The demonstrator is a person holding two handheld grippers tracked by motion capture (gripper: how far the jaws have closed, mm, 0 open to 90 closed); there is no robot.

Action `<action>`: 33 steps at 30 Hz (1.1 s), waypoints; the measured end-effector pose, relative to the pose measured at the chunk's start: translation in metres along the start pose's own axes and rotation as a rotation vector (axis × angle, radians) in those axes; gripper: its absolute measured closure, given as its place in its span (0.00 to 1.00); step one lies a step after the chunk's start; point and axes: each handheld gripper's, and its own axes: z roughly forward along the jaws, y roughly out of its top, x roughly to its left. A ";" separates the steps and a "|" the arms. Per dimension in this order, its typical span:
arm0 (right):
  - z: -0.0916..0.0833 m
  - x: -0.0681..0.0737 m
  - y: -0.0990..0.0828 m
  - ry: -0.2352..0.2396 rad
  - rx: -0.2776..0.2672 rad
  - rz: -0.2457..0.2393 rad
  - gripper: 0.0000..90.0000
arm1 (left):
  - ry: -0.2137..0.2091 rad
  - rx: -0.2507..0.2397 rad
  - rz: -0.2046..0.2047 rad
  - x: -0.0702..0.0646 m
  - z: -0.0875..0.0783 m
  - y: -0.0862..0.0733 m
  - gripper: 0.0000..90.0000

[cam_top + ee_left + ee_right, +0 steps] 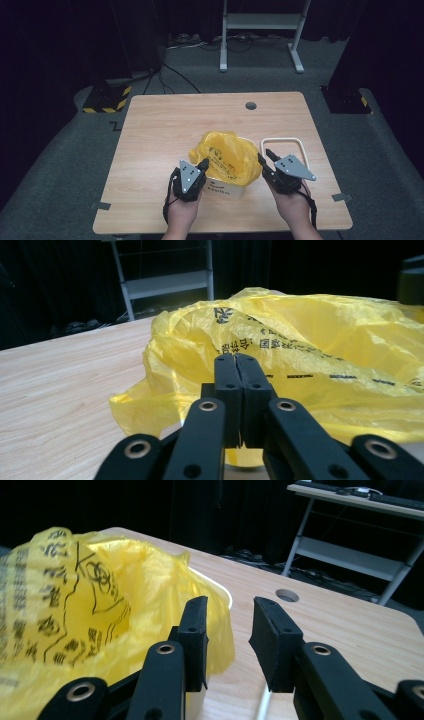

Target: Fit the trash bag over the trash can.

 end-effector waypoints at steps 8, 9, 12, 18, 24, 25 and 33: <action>0.026 -0.002 0.011 0.039 0.032 0.011 0.78 | 0.005 -0.027 -0.025 0.001 -0.013 -0.007 1.00; 0.029 -0.002 0.012 0.041 0.039 0.011 0.78 | 0.007 -0.028 -0.028 0.001 -0.014 -0.008 1.00; 0.038 0.000 0.011 0.047 0.063 0.008 0.79 | 0.004 -0.033 -0.036 0.002 -0.019 -0.012 1.00; 0.042 0.002 0.008 0.019 0.097 -0.014 0.90 | 0.008 -0.052 -0.038 0.003 -0.030 -0.015 1.00; 0.041 0.000 0.009 0.004 0.090 -0.031 1.00 | 0.012 -0.058 -0.041 0.004 -0.037 -0.018 1.00; 0.041 -0.001 0.009 0.000 0.089 -0.033 1.00 | 0.015 -0.057 -0.040 0.004 -0.038 -0.018 1.00; 0.053 -0.008 0.008 -0.009 0.100 -0.016 1.00 | 0.007 -0.054 -0.036 0.004 -0.040 -0.018 1.00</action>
